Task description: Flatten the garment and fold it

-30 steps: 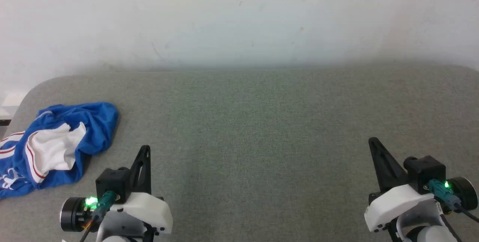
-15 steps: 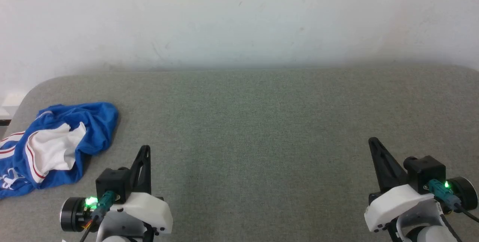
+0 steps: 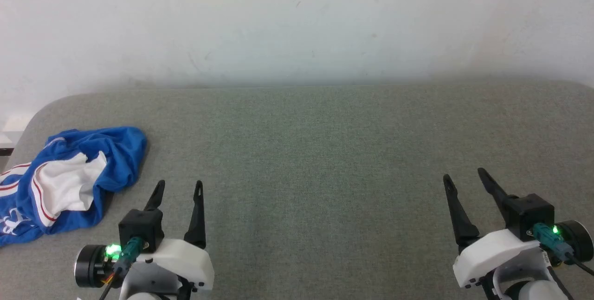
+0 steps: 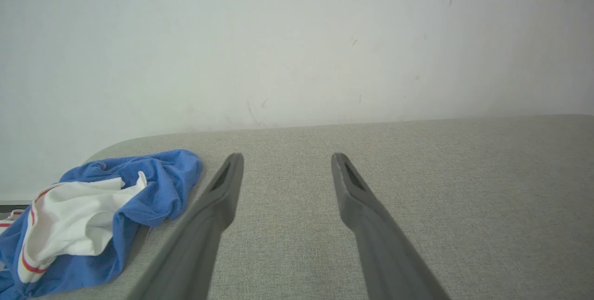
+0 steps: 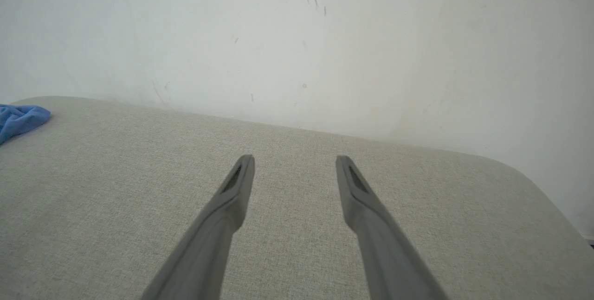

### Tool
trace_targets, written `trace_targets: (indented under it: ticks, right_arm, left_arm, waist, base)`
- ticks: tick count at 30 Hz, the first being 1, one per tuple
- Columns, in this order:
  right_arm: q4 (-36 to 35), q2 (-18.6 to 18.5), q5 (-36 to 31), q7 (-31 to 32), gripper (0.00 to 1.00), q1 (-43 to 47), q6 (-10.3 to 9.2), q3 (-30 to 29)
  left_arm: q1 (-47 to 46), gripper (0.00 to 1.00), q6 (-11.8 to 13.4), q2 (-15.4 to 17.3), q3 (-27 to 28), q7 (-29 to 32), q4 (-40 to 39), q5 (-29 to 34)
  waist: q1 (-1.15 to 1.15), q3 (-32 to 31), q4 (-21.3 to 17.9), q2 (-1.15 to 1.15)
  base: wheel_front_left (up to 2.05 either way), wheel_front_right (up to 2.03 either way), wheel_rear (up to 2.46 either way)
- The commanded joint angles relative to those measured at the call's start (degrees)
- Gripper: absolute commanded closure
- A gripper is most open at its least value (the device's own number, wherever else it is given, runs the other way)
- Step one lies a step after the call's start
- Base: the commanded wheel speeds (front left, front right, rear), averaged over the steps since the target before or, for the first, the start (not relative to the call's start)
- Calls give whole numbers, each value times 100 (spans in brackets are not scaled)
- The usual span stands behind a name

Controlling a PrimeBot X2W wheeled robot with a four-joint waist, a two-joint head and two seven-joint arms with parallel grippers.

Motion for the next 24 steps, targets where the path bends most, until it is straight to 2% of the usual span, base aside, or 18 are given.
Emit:
trace_targets:
  ticks: [1, 14, 24]
  right_arm:
    - [9, 1, 58, -48, 0, 13, 0, -48]
    - [27, 4, 152, -204, 0, 53, -2, -223]
    - [58, 6, 229, -324, 0, 91, -3, -317]
  left_arm:
    - [23, 0, -12, -1, 7, -53, 15, -33]
    - [75, 0, -40, -4, 14, -209, 52, -132]
    - [130, 0, -58, -7, 28, -329, 81, -208]
  waist:
    - [0, 1, 2, 0]
    - [0, -15, 114, 0]
    - [0, -32, 420, 0]
  base:
    - [0, 0, 0]
    - [0, 0, 0]
    - [0, 0, 0]
